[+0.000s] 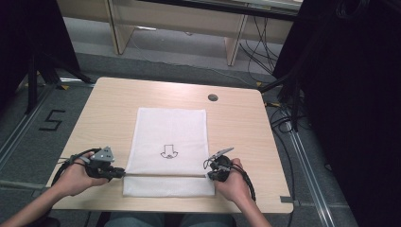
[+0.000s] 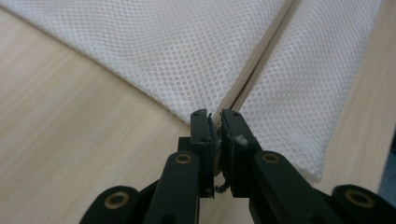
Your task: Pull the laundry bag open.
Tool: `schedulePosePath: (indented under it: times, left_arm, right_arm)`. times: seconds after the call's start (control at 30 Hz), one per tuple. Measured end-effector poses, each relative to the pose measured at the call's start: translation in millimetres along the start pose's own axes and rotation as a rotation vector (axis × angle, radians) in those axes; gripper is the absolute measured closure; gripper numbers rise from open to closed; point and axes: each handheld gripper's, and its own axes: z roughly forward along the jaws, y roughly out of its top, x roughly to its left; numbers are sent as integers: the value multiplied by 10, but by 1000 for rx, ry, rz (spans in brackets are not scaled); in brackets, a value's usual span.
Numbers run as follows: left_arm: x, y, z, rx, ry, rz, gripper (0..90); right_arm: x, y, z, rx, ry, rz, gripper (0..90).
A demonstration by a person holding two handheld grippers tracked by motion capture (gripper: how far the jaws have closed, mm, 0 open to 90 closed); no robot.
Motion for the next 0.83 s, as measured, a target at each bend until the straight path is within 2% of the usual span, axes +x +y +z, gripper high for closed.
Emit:
schedulePosePath:
  times: [0.03, 0.07, 0.13, 0.2, 0.27, 0.43, 0.47, 0.5, 0.53, 0.57, 0.6, 0.63, 0.67, 0.7, 0.77, 0.83]
  left_arm:
    - [8, 6, 0, 18, -4, 27, 836]
    - [-6, 2, 26, -2, -8, -2, 836]
    - [12, 10, 23, 3, 1, 23, 836]
    - [16, 2, 26, 2, 8, 16, 835]
    - [9, -4, 31, -2, 1, -12, 834]
    - [30, -8, 36, -5, 9, 5, 833]
    - [30, -13, 38, -15, 1, 3, 832]
    - [30, -23, 54, -29, 6, -18, 830]
    - [26, -29, 50, -35, 6, -11, 821]
    - [30, -36, 51, -35, 19, 0, 785]
    - [36, -48, 49, -43, 38, 11, 724]
    - [59, -56, 36, -54, 55, 17, 635]
    - [78, -60, 18, -86, 51, -2, 572]
    - [111, -58, -21, -136, 42, -23, 520]
    - [150, -54, -66, -223, 42, -98, 440]
    - [212, -60, -110, -262, 75, -126, 390]
  right_arm:
    - [4, 1, 0, 1, -6, 4, 900]
    - [6, 1, -1, 2, -7, 7, 900]
    - [-5, 1, 6, -10, -12, -13, 900]
    - [-4, 1, 6, -10, -12, -13, 900]
    - [-6, 1, 7, -10, -11, -14, 900]
    - [10, -6, -1, -5, -5, 4, 900]
    - [-2, -8, 5, -13, -4, -3, 900]
    - [-4, -11, 5, -16, -10, -5, 900]
    - [-2, -17, 5, -22, -10, -3, 900]
    - [9, -26, -3, -21, 2, 23, 899]
    - [-10, -33, 3, -43, -1, 5, 879]
    - [6, -37, -20, -35, 12, 36, 824]
    - [-8, -41, -32, -59, 23, 34, 760]
    - [3, -48, -55, -78, 25, 58, 730]
    - [16, -63, -105, -104, 17, 44, 708]
    - [11, -72, -137, -128, 10, 44, 680]
